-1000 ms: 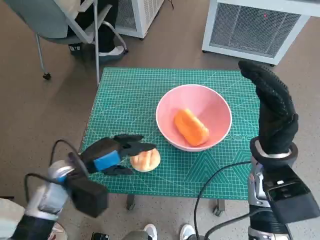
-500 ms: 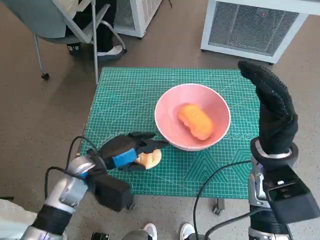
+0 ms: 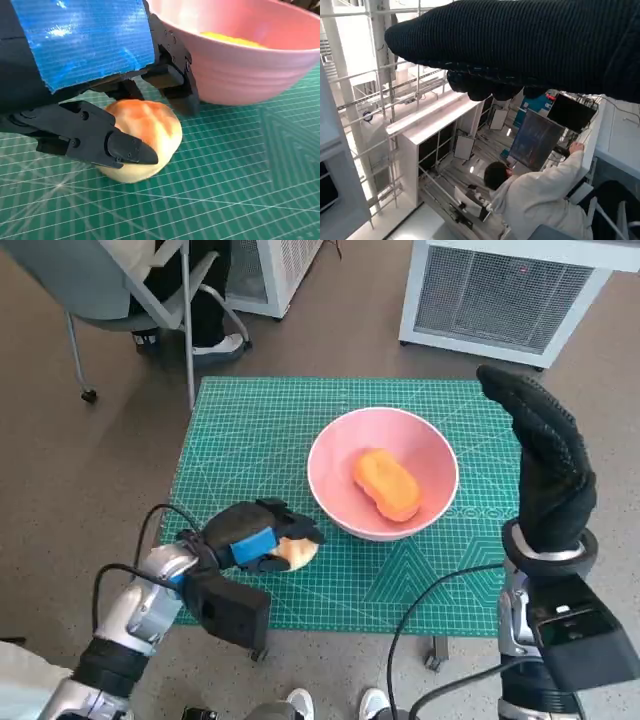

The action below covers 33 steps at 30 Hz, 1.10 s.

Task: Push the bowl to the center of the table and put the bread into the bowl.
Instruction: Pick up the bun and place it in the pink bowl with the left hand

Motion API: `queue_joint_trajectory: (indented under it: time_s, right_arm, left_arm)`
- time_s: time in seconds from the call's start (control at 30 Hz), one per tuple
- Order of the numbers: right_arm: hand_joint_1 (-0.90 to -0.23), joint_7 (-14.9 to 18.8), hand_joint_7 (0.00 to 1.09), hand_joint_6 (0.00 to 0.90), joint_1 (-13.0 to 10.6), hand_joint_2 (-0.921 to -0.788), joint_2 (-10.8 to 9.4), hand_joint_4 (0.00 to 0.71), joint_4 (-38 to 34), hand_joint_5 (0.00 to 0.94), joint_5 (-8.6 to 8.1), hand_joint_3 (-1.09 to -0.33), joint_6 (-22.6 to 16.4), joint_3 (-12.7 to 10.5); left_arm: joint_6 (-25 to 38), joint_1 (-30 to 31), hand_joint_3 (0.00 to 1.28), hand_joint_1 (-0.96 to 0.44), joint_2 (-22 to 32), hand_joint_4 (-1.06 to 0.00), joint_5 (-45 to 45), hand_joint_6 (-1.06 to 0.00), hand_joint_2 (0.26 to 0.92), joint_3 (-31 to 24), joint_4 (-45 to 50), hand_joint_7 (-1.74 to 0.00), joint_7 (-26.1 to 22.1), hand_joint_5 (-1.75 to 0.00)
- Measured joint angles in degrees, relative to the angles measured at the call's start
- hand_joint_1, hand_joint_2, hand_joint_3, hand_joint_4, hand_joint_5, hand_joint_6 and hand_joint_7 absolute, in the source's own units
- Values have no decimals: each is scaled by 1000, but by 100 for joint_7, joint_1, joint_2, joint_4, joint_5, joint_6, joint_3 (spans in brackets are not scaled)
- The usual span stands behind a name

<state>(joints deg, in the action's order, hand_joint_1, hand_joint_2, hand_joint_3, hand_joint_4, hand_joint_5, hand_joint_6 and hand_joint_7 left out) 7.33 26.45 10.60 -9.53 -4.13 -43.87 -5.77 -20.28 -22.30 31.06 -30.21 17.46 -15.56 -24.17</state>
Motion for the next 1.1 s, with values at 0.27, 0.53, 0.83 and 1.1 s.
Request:
queue_joint_trajectory:
  time_s: [0.27, 0.53, 0.83, 1.1]
  right_arm:
    - [-496, -4, 731, 23, -8, -921, 1, 415, 1, 0, 12, -599, 1, -1]
    - [-491, -8, 732, 22, -5, -921, -5, 414, -38, 0, 42, -601, -2, 0]
    - [-482, -10, 735, 20, 6, -921, -31, 416, -86, 1, 44, -604, -39, 0]
    - [-481, -15, 739, 18, 37, -921, -52, 416, -185, 1, 52, -606, -92, 0]
  left_arm:
    - [493, 39, 140, 3, 427, -607, 356, -546, 921, -253, 427, -1233, -694, -1266]
    - [1035, 63, 110, 4, 780, -627, 928, -591, 921, -789, 1312, -1208, -1252, -1225]
    - [1322, -76, 66, 4, 921, -664, 1758, -664, 919, -1530, 2191, -1083, -1399, -1235]
    - [1394, -717, 23, 4, 648, -723, 2006, -760, 906, -1685, 2696, -973, -1134, -1183]
